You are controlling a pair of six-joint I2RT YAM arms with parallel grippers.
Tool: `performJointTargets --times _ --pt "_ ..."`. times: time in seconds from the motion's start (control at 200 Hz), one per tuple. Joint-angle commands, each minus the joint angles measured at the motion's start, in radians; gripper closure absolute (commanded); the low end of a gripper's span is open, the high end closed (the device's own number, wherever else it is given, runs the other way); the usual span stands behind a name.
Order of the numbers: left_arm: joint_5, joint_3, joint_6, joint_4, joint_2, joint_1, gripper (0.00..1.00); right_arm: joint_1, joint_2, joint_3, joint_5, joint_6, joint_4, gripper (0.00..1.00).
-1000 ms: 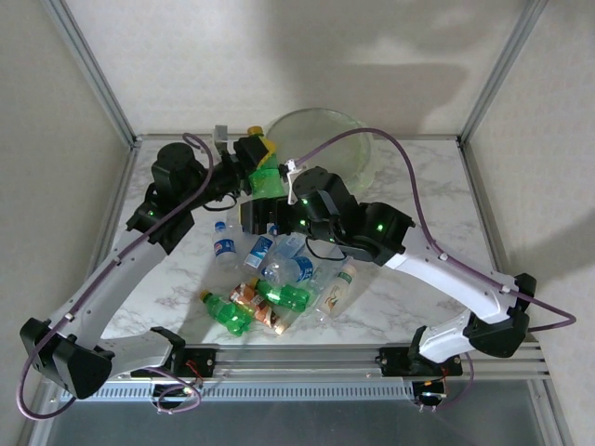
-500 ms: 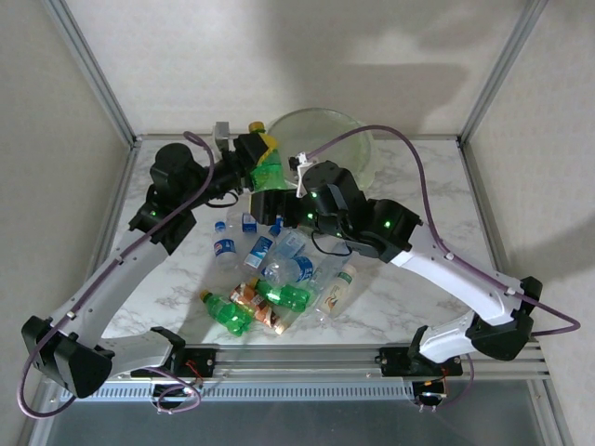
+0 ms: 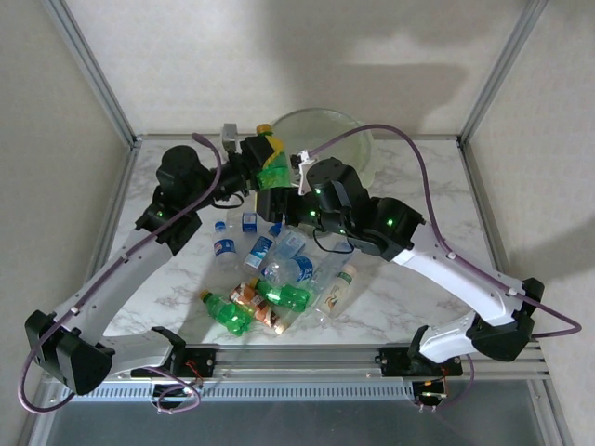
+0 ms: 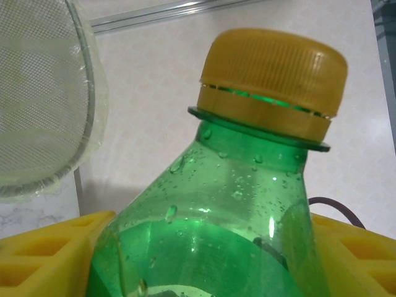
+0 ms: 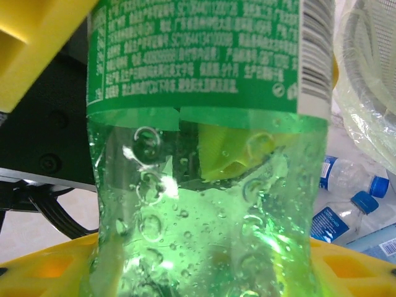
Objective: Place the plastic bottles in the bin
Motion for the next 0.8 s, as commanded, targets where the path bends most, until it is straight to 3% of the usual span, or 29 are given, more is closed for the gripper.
performJointTargets --times 0.0,0.115,0.21,0.431,0.641,0.796 --pt "0.023 0.022 0.009 0.033 0.007 -0.011 0.30 -0.019 -0.031 -0.009 0.019 0.005 0.029 0.41" --pt "0.003 0.055 0.048 -0.002 0.016 -0.010 0.18 -0.022 -0.038 -0.007 0.037 0.005 0.023 0.42" --pt "-0.027 0.086 0.094 -0.035 0.022 -0.011 0.01 -0.026 -0.040 0.001 0.053 0.004 0.011 0.41" --pt "-0.166 0.254 0.282 -0.258 0.034 -0.009 0.01 -0.074 -0.002 0.089 0.126 0.017 -0.095 0.42" --pt "-0.418 0.298 0.443 -0.407 -0.059 0.041 0.01 -0.159 0.098 0.249 0.158 0.003 -0.212 0.42" --pt "-0.386 0.243 0.433 -0.427 -0.094 0.143 0.01 -0.215 0.184 0.334 0.153 -0.023 -0.254 0.42"
